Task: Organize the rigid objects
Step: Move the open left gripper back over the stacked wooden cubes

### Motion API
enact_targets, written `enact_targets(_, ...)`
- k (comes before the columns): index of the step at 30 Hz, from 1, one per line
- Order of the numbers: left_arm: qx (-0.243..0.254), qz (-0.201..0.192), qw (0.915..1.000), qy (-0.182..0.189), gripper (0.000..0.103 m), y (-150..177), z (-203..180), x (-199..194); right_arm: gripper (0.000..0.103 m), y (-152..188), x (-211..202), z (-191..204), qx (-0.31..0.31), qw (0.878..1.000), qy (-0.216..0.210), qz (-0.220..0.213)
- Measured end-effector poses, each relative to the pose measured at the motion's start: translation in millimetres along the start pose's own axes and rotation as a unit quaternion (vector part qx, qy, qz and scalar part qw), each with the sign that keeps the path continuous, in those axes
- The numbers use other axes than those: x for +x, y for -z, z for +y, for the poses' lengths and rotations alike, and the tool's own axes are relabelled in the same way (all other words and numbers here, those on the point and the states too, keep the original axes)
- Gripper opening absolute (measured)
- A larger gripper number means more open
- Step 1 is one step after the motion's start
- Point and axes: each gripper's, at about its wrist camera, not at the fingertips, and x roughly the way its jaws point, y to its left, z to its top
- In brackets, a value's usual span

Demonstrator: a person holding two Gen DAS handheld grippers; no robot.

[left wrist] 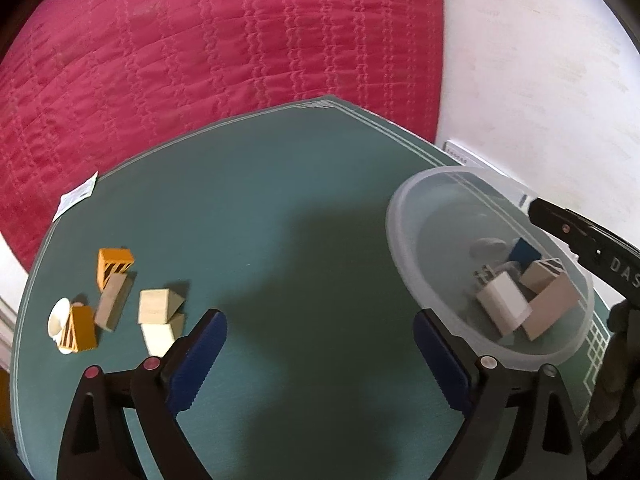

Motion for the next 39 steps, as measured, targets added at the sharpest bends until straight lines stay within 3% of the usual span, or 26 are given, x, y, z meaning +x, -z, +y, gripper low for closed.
enact_targets(13, -0.038, 0.007, 0.9978, -0.053, 0.098, 15, 48, -1, 0.067, 13, 2, 22, -0.04, 0.999, -0.005, 0.005)
enact_targets(24, -0.08, 0.029, 0.9911, -0.102, 0.098, 41, 108, 1, 0.07, 21, 3, 38, -0.071, 0.997, -0.004, 0.006)
enact_targets(30, -0.107, 0.036, 0.988, -0.105, 0.098, 41, 126, 6, 0.07, 25, 1, 48, -0.088, 0.996, -0.004, 0.002)
enact_targets(39, -0.1, 0.041, 0.9897, -0.094, 0.098, 32, 121, 19, 0.071, 29, 0, 55, -0.099, 0.995, -0.015, 0.005)
